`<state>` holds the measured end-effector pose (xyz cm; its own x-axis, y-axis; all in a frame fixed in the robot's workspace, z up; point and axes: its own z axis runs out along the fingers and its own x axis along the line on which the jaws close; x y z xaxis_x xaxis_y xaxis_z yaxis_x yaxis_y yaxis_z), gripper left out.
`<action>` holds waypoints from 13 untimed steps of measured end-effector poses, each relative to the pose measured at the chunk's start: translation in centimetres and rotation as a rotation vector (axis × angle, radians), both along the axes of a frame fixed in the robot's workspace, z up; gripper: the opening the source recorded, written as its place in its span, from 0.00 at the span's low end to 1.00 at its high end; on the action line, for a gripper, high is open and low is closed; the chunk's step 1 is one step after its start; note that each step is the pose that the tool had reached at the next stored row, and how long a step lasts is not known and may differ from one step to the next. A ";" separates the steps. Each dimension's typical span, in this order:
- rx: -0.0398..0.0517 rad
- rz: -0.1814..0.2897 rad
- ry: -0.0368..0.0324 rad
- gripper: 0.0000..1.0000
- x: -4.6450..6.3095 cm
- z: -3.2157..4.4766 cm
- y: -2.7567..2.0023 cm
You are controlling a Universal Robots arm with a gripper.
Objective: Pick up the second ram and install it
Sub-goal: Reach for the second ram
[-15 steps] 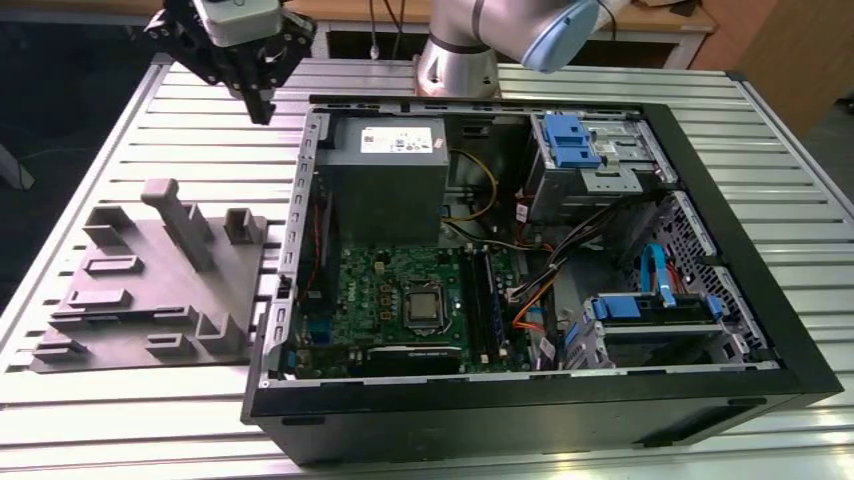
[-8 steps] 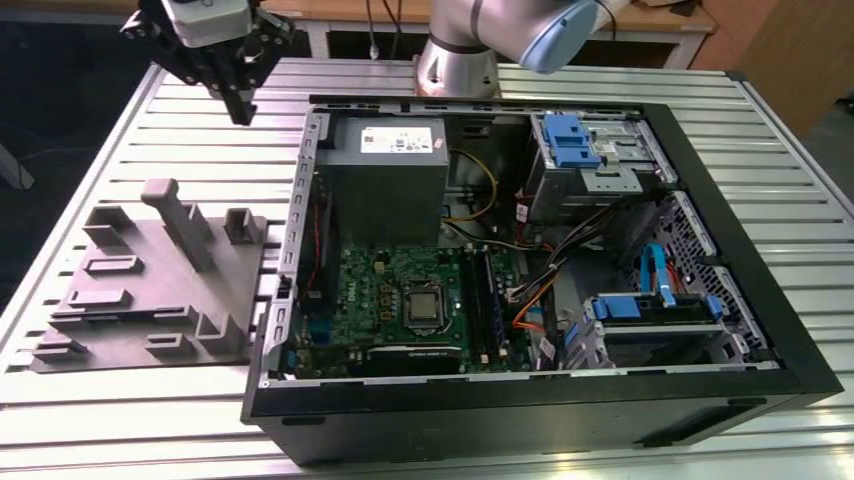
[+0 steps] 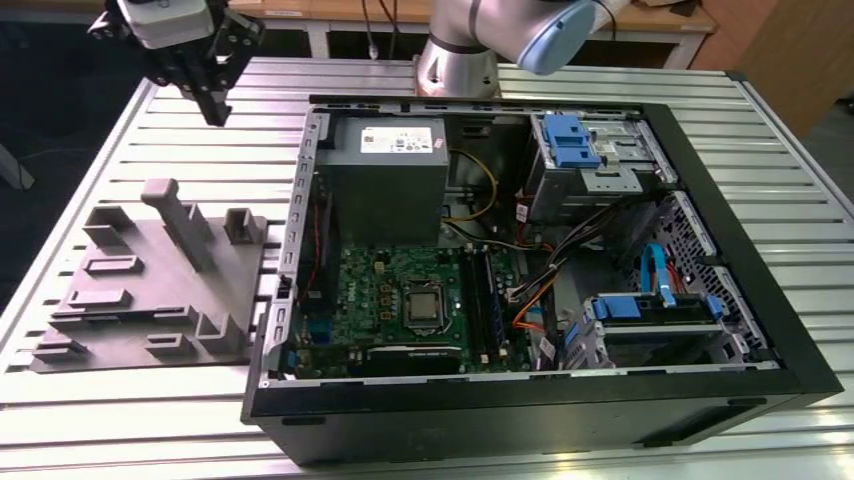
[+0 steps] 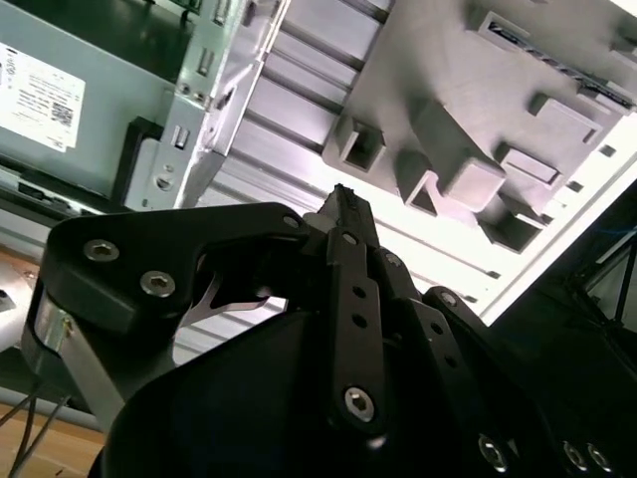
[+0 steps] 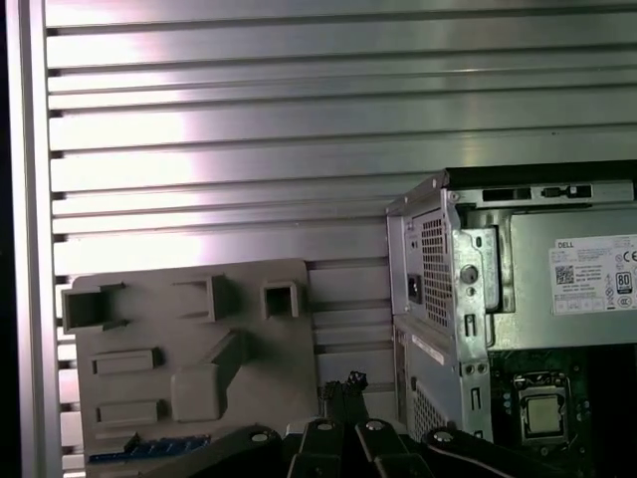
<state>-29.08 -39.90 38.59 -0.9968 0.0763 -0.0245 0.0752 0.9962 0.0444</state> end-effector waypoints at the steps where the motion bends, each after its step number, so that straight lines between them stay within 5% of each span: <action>1: 0.0000 0.000 0.0000 0.10 -0.3 -0.02 0.00; 13: 0.0000 0.000 0.0000 0.10 -4.6 -0.28 0.00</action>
<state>-33.71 -39.90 38.31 -0.9968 0.0762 -0.0245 0.0751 0.9962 0.0443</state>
